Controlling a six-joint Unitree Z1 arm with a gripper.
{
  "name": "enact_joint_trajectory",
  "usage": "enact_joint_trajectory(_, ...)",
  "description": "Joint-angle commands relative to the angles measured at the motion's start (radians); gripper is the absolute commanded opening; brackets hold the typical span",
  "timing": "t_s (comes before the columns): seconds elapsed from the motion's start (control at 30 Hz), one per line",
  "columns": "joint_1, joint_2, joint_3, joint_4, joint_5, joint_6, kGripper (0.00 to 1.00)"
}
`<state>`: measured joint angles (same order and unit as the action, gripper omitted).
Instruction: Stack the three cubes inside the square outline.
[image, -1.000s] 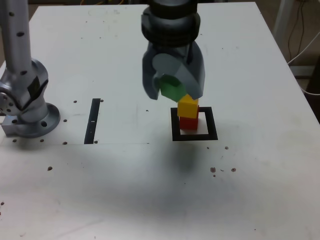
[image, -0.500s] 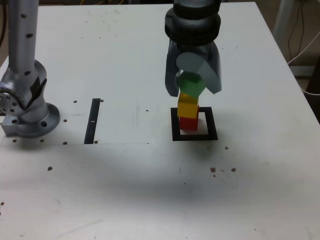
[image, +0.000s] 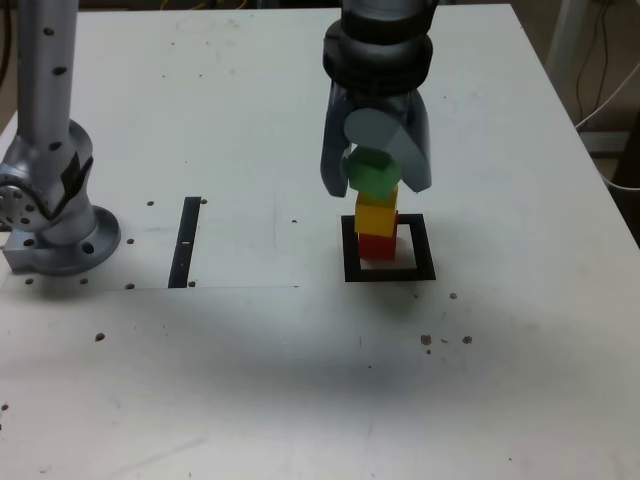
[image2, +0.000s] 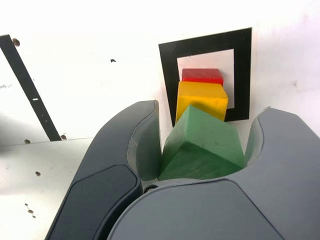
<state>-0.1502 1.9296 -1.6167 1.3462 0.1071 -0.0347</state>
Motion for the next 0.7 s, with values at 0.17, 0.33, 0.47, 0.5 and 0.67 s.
enact_joint_trajectory(0.17,0.002,0.012,0.009,-0.016,-0.007,-0.002,0.26)
enact_joint_trajectory(0.33,0.003,0.018,0.022,-0.04,-0.004,-0.006,0.27)
enact_joint_trajectory(0.47,0.005,0.019,0.029,-0.048,-0.003,-0.01,0.29)
enact_joint_trajectory(0.5,0.005,0.019,0.03,-0.049,-0.003,-0.011,0.29)
enact_joint_trajectory(0.67,0.005,0.019,0.036,-0.05,-0.001,-0.011,0.35)
